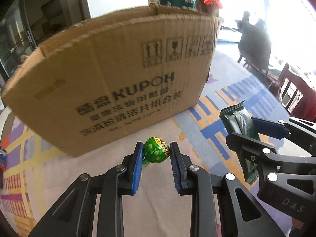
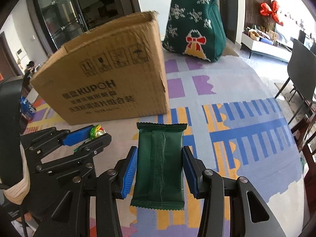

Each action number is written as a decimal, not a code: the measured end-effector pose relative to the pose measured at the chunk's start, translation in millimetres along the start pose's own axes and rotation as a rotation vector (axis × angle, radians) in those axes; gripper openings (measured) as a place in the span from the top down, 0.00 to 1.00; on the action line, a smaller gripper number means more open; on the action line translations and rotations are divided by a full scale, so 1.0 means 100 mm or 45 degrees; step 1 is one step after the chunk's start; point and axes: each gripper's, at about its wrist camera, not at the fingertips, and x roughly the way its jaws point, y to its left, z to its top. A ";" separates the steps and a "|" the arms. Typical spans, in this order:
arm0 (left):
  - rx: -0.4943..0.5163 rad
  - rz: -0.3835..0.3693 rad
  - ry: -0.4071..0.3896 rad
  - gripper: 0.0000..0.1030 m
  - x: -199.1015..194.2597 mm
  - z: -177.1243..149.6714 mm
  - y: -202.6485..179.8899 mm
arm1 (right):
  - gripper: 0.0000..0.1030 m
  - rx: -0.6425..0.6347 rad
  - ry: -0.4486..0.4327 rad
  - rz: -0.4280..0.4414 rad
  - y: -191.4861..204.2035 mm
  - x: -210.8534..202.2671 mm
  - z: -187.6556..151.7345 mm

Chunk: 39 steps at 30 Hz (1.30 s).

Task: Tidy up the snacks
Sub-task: 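Carry lollipop and green bar over the box and release them inside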

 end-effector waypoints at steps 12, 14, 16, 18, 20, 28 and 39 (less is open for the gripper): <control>-0.063 0.049 -0.136 0.73 -0.72 0.06 0.14 | 0.56 -0.055 -0.095 0.043 0.18 -0.37 0.09; -0.070 0.050 -0.164 0.73 -0.82 0.09 0.18 | 0.56 -0.066 -0.113 0.045 0.21 -0.44 0.13; -0.080 0.057 -0.194 0.73 -0.88 0.12 0.19 | 0.56 -0.071 -0.129 0.054 0.22 -0.50 0.15; -0.089 0.063 -0.221 0.73 -0.96 0.15 0.19 | 0.56 -0.078 -0.146 0.055 0.24 -0.56 0.19; -0.100 0.072 -0.250 0.73 -1.04 0.19 0.21 | 0.56 -0.094 -0.174 0.052 0.27 -0.63 0.23; -0.125 0.096 -0.345 0.73 -1.31 0.38 0.33 | 0.56 -0.149 -0.264 0.048 0.36 -0.83 0.47; -0.172 0.139 -0.382 0.73 -1.41 0.75 0.59 | 0.56 -0.206 -0.338 0.061 0.50 -0.92 0.94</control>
